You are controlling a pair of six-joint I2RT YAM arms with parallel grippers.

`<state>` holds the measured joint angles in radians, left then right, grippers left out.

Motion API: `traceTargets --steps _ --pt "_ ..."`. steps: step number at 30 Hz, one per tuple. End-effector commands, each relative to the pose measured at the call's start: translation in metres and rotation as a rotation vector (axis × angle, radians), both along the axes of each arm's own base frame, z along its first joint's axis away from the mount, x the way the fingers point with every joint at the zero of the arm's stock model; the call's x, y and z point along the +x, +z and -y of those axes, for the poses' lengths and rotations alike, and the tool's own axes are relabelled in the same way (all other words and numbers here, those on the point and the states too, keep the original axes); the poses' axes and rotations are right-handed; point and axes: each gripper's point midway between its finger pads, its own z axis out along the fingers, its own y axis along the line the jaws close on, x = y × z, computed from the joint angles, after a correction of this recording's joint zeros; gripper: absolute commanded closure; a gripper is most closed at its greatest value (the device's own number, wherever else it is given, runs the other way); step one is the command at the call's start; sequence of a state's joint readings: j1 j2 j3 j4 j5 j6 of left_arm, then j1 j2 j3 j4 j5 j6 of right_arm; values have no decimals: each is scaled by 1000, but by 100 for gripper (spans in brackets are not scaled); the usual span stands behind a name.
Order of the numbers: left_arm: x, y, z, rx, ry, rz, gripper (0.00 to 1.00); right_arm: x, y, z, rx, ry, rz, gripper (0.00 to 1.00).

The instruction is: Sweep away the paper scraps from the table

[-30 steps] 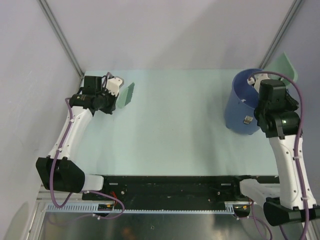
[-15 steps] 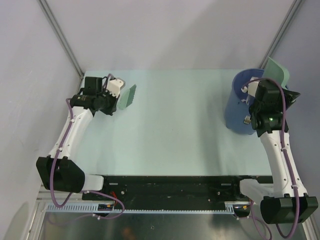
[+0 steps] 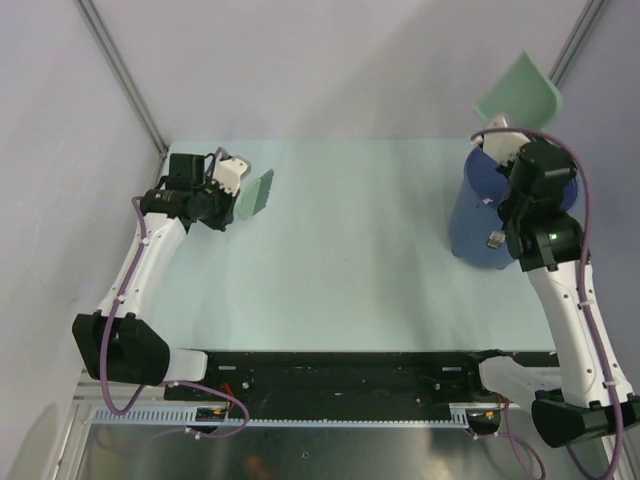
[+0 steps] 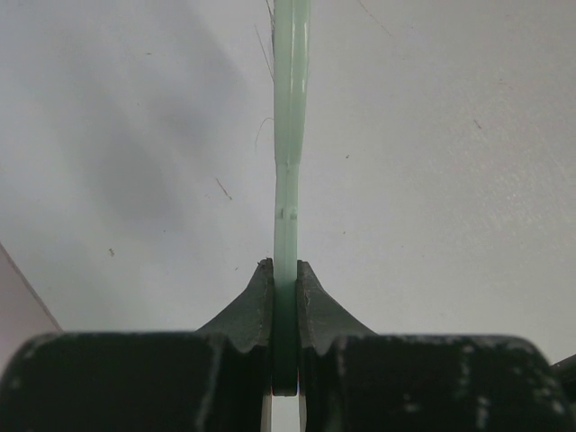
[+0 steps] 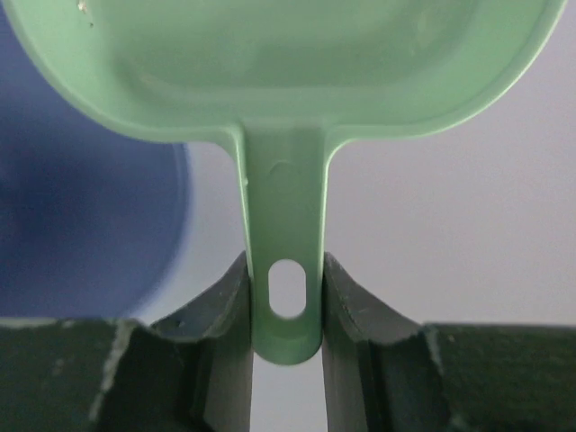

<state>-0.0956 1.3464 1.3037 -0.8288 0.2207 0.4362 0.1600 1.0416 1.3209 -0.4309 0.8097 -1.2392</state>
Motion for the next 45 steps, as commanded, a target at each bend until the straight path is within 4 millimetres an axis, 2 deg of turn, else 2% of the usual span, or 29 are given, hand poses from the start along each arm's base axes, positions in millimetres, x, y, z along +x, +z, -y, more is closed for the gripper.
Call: traceTargets --steps 1,3,5,6,9,10,11,12,13,15,16,18,19,22,23,26,30,33,34,35,36,37,38,40,41,42,43,44,45 --pt "-1 11 13 -79 -39 26 100 18 18 -90 652 353 257 100" --pt "-1 11 13 -106 -29 20 100 31 3 -143 915 503 243 100" --pt "-2 11 12 -115 -22 14 100 38 -15 -186 1077 589 182 100" --pt "-2 11 13 -121 -24 15 100 45 -35 -216 1234 614 112 100" --pt "-4 9 13 -143 -19 3 100 48 -75 -276 1409 613 -69 100" --pt "-5 7 13 -153 -17 -3 100 56 -102 -292 1411 570 -150 100" --pt "-5 6 13 -159 -15 -8 100 59 -121 -304 1407 543 -204 100" --pt "-6 6 14 -163 -15 -11 100 55 -138 -320 1391 527 -264 100" --pt "-6 4 14 -166 -11 -18 100 62 -170 -329 1387 447 -322 100" --pt "-6 3 13 -165 -7 -21 100 59 -203 -335 1397 343 -397 100" --pt "-5 3 13 -164 -4 -22 100 60 -233 -339 1409 254 -457 100" --pt "-5 2 11 -158 3 -24 100 56 -264 -340 1388 167 -517 100" --pt "-4 1 11 -155 8 -27 100 54 -287 -342 1374 119 -561 100" --pt "-4 -1 9 -145 13 -28 100 47 -321 -347 1355 57 -641 100" --pt "-3 -1 8 -141 13 -27 100 45 -340 -347 1337 23 -674 100" --pt "-4 -5 5 -125 13 -33 100 40 -365 -353 1347 -19 -733 100" --pt "-5 -12 1 -100 24 -47 100 37 -388 -360 1357 -47 -780 100" --pt "-5 -12 1 -91 18 -44 100 34 -395 -362 1352 -55 -805 88" --pt "-4 -13 -1 -81 19 -44 100 33 -395 -361 1347 -56 -808 71" --pt "-4 -13 -1 -74 17 -43 100 31 -395 -362 1345 -53 -813 59" --pt "-2 -13 1 -67 12 -43 100 33 -388 -362 1348 -40 -802 42" --pt "0 -12 0 -52 13 -36 100 33 -384 -363 1350 -32 -795 1" --pt "1 -11 1 -42 11 -31 100 33 -380 -362 1348 -25 -787 0" --pt "9 -6 4 -2 6 -16 100 35 -359 -363 1367 17 -749 0" --pt "15 3 6 11 7 10 100 37 -347 -363 1377 37 -728 0" --pt "18 6 17 23 -17 17 100 38 -337 -361 1383 56 -707 0" --pt "23 9 16 68 2 34 100 41 -312 -359 1398 100 -649 0" --pt "29 21 23 89 -2 68 100 41 -300 -356 1403 117 -620 0" --pt "30 20 44 121 -53 73 100 41 -288 -354 1409 136 -595 0"
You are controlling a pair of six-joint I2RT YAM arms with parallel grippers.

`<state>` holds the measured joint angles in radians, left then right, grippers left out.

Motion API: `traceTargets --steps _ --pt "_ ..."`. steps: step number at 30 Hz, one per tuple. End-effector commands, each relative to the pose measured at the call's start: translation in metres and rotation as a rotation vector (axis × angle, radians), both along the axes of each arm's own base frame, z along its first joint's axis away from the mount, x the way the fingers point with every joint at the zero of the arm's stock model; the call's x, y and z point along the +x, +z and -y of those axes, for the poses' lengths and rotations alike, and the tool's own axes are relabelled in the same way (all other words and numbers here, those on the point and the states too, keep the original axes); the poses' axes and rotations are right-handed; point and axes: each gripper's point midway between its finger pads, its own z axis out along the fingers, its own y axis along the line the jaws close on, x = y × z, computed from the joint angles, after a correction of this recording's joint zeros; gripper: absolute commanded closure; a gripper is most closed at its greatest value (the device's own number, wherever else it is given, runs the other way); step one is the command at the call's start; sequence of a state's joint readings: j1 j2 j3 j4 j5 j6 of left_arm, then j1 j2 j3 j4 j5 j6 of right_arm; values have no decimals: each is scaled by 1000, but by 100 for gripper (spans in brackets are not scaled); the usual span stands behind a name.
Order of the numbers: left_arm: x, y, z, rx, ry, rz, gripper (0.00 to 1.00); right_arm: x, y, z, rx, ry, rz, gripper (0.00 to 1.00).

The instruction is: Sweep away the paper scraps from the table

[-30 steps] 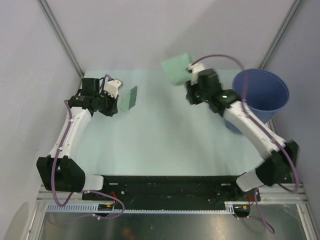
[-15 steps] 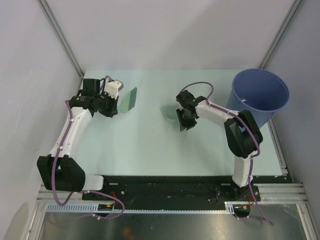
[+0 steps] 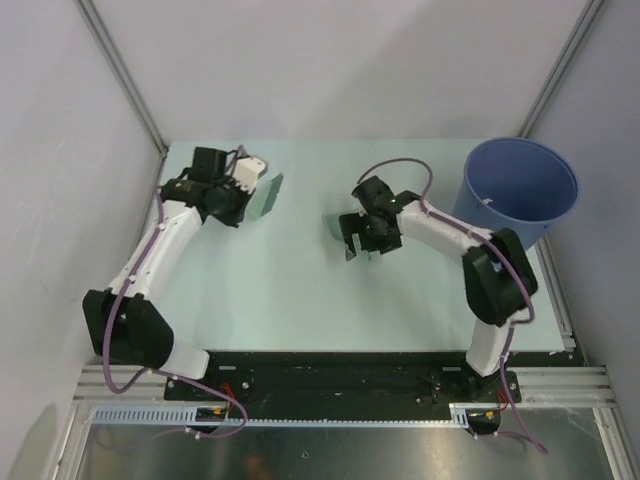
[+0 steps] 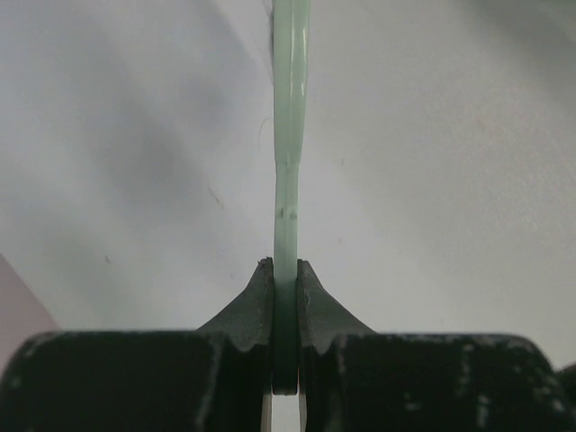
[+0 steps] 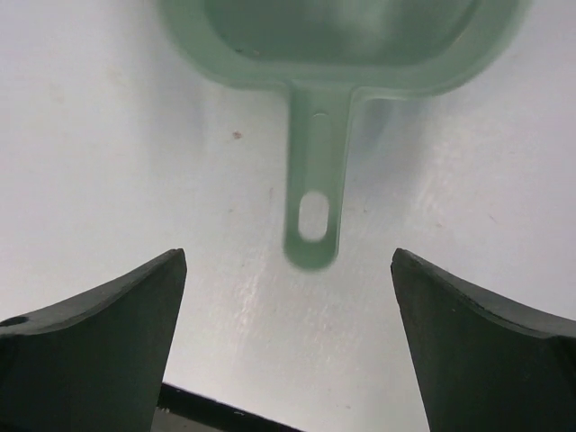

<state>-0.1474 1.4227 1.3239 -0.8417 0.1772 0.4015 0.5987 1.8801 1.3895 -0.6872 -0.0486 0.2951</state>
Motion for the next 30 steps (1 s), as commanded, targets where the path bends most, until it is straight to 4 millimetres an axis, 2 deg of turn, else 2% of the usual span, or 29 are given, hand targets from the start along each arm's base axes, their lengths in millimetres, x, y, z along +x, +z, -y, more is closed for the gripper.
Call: traceTargets --steps 1,2,3,4,5,6,7,8,9,10,11,12,13,14,16,18,19,20,22,24,25,27,28,29,30 --pt "28 42 38 137 -67 162 100 9 108 9 97 -36 265 0" --pt "38 46 43 193 -60 186 100 7 120 13 104 -44 294 0" --pt "37 49 64 225 -106 207 100 5 134 19 111 -56 326 0" --pt "40 49 72 254 -116 220 100 -1 157 30 117 -73 377 0" --pt "49 48 75 322 -101 237 100 -4 169 37 119 -84 407 0" --pt "50 48 95 354 -146 262 100 -8 180 45 117 -99 434 0" --pt "53 45 104 384 -161 274 100 -12 187 60 89 -134 449 0" --pt "55 38 118 451 -177 284 100 -20 209 74 115 -170 502 0" --pt "58 36 128 485 -199 303 100 -24 218 84 117 -198 522 0" --pt "60 33 136 518 -209 313 100 -26 226 104 108 -249 540 0" --pt "58 25 158 547 -253 323 100 -35 244 118 134 -279 587 0" --pt "60 25 164 596 -259 346 100 -38 253 128 144 -302 612 0" --pt "61 22 173 620 -272 356 100 -38 258 146 141 -352 627 0" --pt "60 13 193 648 -310 363 100 -45 269 154 157 -361 663 0" --pt "63 10 202 741 -319 390 100 -49 274 161 178 -364 671 0" --pt "63 -1 221 801 -356 402 100 -51 274 164 178 -352 667 0" --pt "63 -4 224 829 -358 408 100 -53 270 161 179 -332 648 0" --pt "59 -16 231 864 -388 398 100 -53 266 161 174 -325 632 0" --pt "54 -27 233 902 -419 385 98 -54 256 158 161 -302 587 0" --pt "41 -43 234 915 -476 353 87 -54 250 156 149 -286 564 0" --pt "35 -51 238 895 -518 335 67 -54 247 156 143 -285 553 0" --pt "23 -56 234 891 -556 316 43 -53 245 156 138 -281 548 0" --pt "20 -55 234 884 -566 315 12 -52 244 156 135 -273 548 0" --pt "16 -50 234 859 -581 313 1 -52 243 155 136 -270 546 0" --pt "14 -46 235 836 -582 317 0 -51 244 153 143 -265 547 0"
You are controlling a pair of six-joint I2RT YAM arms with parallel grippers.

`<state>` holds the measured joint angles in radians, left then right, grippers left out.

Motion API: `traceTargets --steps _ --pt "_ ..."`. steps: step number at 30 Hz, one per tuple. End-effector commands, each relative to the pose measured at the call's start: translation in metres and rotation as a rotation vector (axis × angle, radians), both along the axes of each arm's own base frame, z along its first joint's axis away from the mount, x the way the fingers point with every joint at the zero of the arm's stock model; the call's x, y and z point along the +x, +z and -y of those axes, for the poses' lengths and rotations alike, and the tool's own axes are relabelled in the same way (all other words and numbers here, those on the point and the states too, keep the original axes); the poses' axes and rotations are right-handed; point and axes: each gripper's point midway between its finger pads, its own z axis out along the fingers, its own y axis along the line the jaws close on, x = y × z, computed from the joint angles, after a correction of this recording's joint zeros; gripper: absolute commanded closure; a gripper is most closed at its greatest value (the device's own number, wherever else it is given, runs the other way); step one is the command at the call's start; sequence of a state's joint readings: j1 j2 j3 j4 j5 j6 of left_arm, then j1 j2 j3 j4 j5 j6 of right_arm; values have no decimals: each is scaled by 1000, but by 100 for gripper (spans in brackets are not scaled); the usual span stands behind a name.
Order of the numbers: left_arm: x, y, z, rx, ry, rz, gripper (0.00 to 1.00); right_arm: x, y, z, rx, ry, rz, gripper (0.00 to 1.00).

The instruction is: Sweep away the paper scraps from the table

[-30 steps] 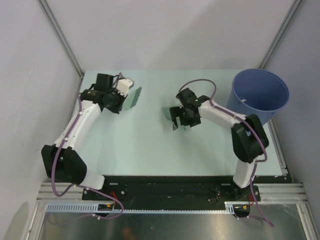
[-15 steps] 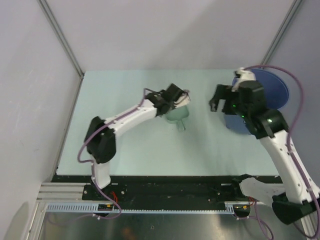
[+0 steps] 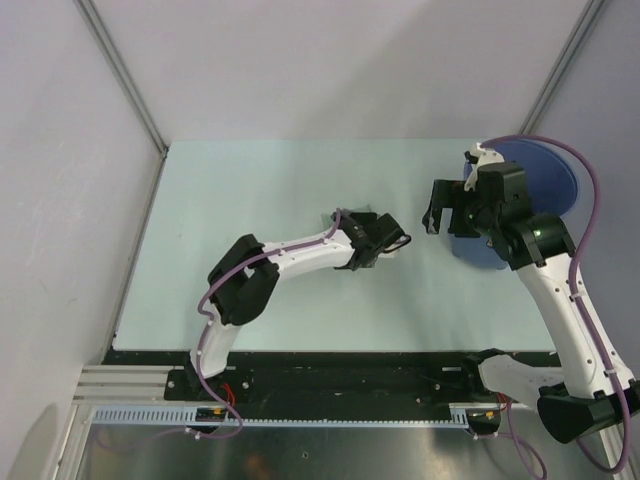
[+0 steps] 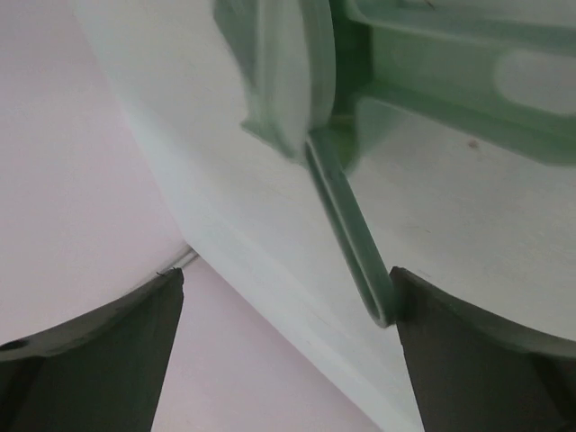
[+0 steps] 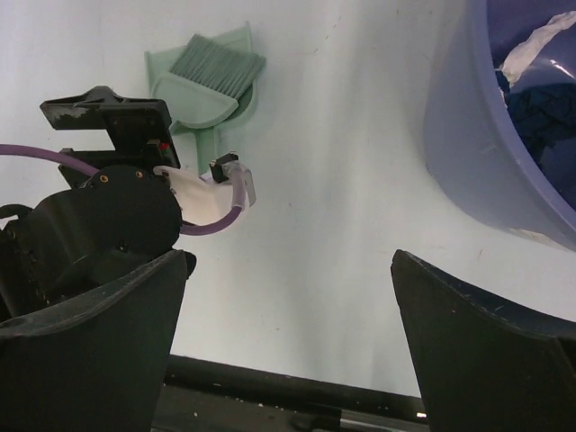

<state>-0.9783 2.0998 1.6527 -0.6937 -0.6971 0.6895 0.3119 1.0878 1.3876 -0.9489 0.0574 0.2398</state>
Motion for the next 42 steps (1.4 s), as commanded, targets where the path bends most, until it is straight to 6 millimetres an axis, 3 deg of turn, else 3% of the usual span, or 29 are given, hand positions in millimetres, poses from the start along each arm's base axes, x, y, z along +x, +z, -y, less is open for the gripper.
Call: traceTargets --steps 1,3,4,6,7,9,10,11,12,13,14,15,16,18,19,20,21,23,24,25,29,32,33,35,36,39,40,41,42 --pt "-10 51 2 -124 -40 23 0 -4 7 -4 5 44 22 0" --pt "-22 59 12 -221 -74 -45 0 -3 7 -4 7 47 26 0" --pt "-28 77 13 -287 -89 -54 0 -3 7 -6 10 56 26 0" --pt "-52 81 21 -397 -144 -185 0 -3 7 -13 30 98 30 0" --pt "-63 102 19 -468 -177 -201 0 -3 5 -17 34 119 31 0" --pt "-89 102 17 -563 -242 -343 0 -3 -4 -23 32 172 27 0" --pt "-102 120 12 -635 -289 -368 0 -2 -11 -25 30 185 21 0" --pt "-106 112 -5 -637 -300 -420 0 -1 -14 -27 21 214 30 0" --pt "-126 113 -3 -707 -392 -527 0 3 -28 -35 31 258 33 0" --pt "-134 123 -15 -748 -441 -531 0 6 -33 -39 36 279 46 0" --pt "-125 107 -41 -755 -409 -553 0 10 -37 -41 40 289 61 0" --pt "-128 107 -46 -812 -416 -592 0 20 -36 -47 51 313 114 0" --pt "-125 102 -58 -839 -375 -602 0 21 -53 -49 53 321 97 0" --pt "-101 98 -92 -924 -224 -588 0 34 -53 -56 67 344 185 0" --pt "-100 102 -98 -990 -217 -608 0 33 -78 -55 60 346 162 0" --pt "-91 93 -124 -1046 -148 -601 0 37 -85 -54 51 341 182 0" --pt "-90 91 -134 -1084 -151 -600 0 47 -80 -55 48 336 252 0" --pt "-90 77 -159 -1171 -155 -563 0 48 -113 -47 7 312 248 0" --pt "-85 72 -168 -1183 -124 -522 0 55 -113 -44 1 300 291 0" --pt "-68 50 -186 -1189 2 -445 0 56 -125 -40 -15 283 288 0" --pt "-30 6 -230 -1134 303 -175 0 65 -135 -24 -72 239 348 0" --pt "-13 -8 -252 -1158 485 -50 0 73 -135 -4 -69 171 393 0" --pt "-10 -12 -258 -1155 529 -20 0 69 -151 3 -69 148 374 0" --pt "4 -7 -273 -1184 601 119 0 75 -150 23 -72 70 421 0" --pt "6 -3 -281 -1180 625 170 0 69 -167 31 -84 46 398 0" --pt "10 7 -286 -1281 632 319 0 71 -169 50 -108 -27 460 0" --pt "10 9 -285 -1355 628 381 0 64 -183 54 -111 -37 450 0" --pt "10 10 -285 -1375 616 407 0 68 -171 59 -103 -62 526 0" --pt "11 12 -286 -1383 606 432 0 68 -172 61 -97 -70 547 0"
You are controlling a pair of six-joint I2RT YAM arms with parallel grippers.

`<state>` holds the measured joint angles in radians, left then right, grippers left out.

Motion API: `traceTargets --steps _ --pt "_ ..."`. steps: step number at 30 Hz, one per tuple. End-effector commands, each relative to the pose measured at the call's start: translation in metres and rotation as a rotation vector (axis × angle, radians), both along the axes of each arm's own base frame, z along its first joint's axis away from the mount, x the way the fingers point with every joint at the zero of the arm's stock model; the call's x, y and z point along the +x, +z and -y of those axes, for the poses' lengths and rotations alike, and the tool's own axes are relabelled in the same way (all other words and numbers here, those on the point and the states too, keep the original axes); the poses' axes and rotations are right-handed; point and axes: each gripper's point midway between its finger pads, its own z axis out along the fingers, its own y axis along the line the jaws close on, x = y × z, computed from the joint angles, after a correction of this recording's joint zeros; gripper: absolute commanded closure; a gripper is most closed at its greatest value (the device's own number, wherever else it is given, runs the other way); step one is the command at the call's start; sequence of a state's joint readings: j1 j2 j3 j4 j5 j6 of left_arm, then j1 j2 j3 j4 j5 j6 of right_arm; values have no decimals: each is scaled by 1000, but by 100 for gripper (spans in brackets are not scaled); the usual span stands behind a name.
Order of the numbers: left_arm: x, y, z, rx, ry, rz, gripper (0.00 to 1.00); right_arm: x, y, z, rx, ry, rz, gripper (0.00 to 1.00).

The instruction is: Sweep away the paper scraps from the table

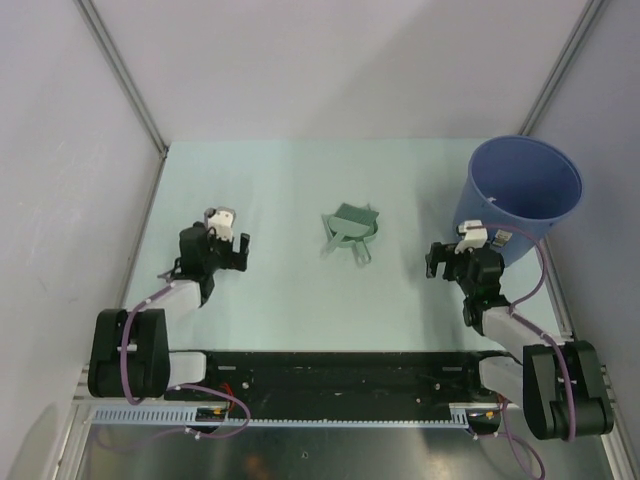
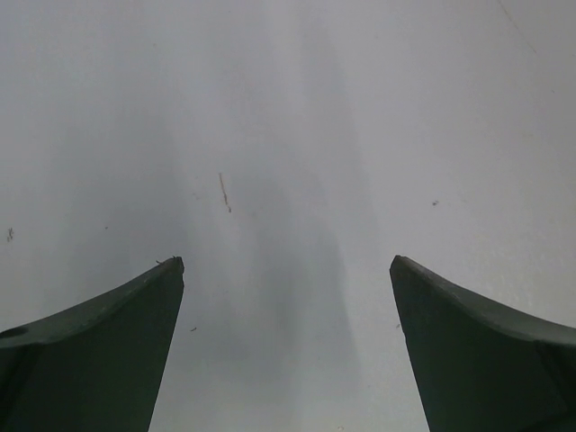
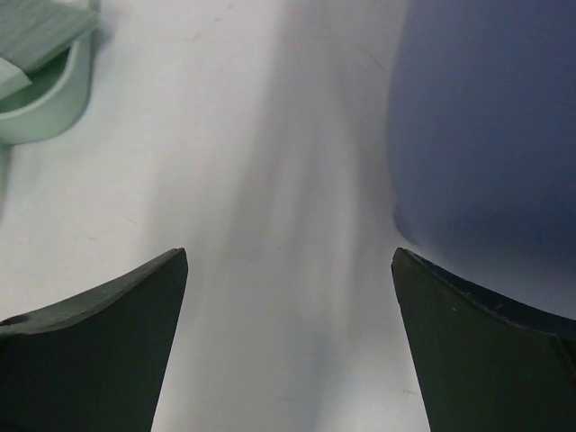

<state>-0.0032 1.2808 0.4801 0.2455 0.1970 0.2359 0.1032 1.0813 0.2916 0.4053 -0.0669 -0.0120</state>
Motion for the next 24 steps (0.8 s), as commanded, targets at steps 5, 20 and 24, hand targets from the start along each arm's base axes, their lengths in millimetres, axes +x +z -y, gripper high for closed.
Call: traceTargets --steps 5,20,24 --pt "36 62 -19 -107 254 390 0 26 44 30 41 -117 309 0" --pt "12 64 -17 -117 267 559 0 47 17 23 6 -41 308 0" --pt "11 64 -17 -117 269 557 0 47 16 23 3 -39 298 0"
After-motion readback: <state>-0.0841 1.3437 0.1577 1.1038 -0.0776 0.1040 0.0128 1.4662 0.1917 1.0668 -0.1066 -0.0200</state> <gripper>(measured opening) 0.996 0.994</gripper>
